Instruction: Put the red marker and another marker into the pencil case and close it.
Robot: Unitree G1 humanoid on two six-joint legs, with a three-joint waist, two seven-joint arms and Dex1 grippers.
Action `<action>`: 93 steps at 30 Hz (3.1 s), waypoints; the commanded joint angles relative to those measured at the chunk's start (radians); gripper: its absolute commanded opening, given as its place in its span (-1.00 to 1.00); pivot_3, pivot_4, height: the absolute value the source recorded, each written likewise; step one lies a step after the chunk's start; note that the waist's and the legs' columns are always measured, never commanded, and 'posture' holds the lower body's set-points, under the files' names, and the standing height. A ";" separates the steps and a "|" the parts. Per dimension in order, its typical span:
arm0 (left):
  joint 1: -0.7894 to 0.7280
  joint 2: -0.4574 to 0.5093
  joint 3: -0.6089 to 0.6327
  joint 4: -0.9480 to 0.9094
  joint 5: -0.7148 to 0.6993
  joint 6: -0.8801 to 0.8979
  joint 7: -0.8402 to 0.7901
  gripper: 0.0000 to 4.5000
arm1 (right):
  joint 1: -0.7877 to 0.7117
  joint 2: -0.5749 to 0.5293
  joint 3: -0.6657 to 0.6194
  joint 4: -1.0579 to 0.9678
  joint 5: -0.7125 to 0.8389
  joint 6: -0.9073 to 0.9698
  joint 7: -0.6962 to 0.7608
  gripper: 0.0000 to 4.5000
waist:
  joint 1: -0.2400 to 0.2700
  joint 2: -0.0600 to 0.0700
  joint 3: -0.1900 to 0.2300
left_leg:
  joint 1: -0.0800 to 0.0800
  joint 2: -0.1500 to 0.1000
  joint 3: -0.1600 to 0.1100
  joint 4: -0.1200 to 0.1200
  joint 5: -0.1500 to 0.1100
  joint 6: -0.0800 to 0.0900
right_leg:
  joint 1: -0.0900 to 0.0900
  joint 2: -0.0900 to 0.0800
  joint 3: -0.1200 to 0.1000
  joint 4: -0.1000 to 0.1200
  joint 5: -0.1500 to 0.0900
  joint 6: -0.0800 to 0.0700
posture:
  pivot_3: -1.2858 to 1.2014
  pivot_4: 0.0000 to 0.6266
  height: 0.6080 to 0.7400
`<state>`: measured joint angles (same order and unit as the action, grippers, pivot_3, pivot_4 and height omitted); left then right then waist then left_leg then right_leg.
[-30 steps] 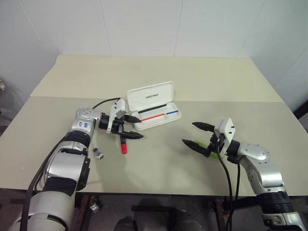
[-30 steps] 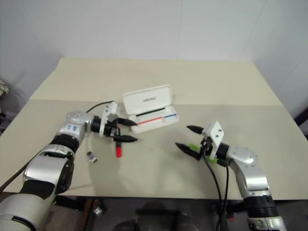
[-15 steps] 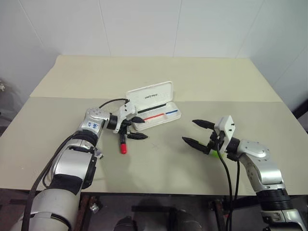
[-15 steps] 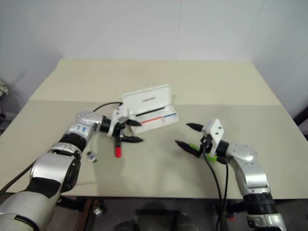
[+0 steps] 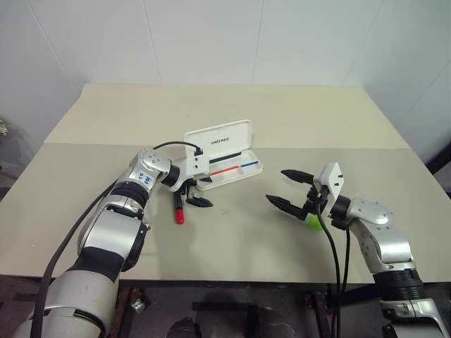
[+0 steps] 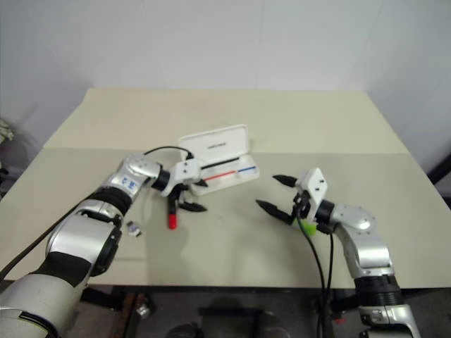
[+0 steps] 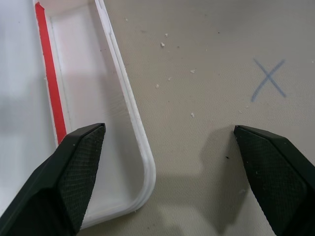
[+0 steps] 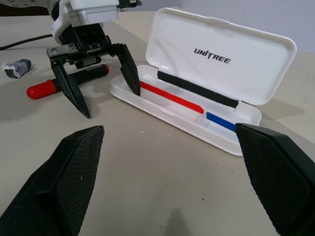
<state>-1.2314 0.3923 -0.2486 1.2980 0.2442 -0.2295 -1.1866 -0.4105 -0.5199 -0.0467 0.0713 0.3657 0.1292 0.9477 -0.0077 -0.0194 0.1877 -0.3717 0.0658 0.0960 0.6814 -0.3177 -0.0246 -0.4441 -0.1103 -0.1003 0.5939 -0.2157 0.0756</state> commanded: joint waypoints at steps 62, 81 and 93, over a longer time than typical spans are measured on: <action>0.410 0.246 0.107 -0.936 -0.225 0.215 -0.176 -0.99 | -0.228 -0.104 -0.035 0.346 -0.030 -0.126 0.216 1.00 | -0.017 0.000 0.001 | -0.006 0.000 0.003 -0.002 0.000 -0.002 | -0.003 -0.001 0.000 -0.003 0.000 0.004 | 0.03 -0.52 1.00; 0.608 0.275 -0.002 -1.298 -0.252 0.392 -0.143 -0.99 | -0.133 -0.197 -0.109 0.216 0.061 0.012 0.245 1.00 | -0.013 0.000 0.001 | -0.004 0.000 0.003 0.000 -0.001 0.000 | -0.002 0.000 0.001 -0.001 0.000 0.004 | 0.03 -0.52 1.00; 0.635 0.300 -0.026 -1.301 -0.218 0.342 -0.106 -0.99 | -0.042 -0.268 -0.113 0.080 0.096 0.099 0.308 1.00 | 0.000 0.000 0.001 | -0.003 0.000 0.003 0.000 -0.003 0.003 | -0.002 0.000 0.002 -0.002 0.000 0.004 | 0.03 -0.52 1.00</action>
<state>-0.6079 0.6809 -0.2746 0.0384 0.0265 0.1296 -1.3010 -0.4336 -0.7803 -0.1279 0.1781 0.4512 0.2390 1.2686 -0.0073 -0.0195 0.1883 -0.3746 0.0659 0.0997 0.6818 -0.3206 -0.0217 -0.4463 -0.1107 -0.0985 0.5914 -0.2162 0.0795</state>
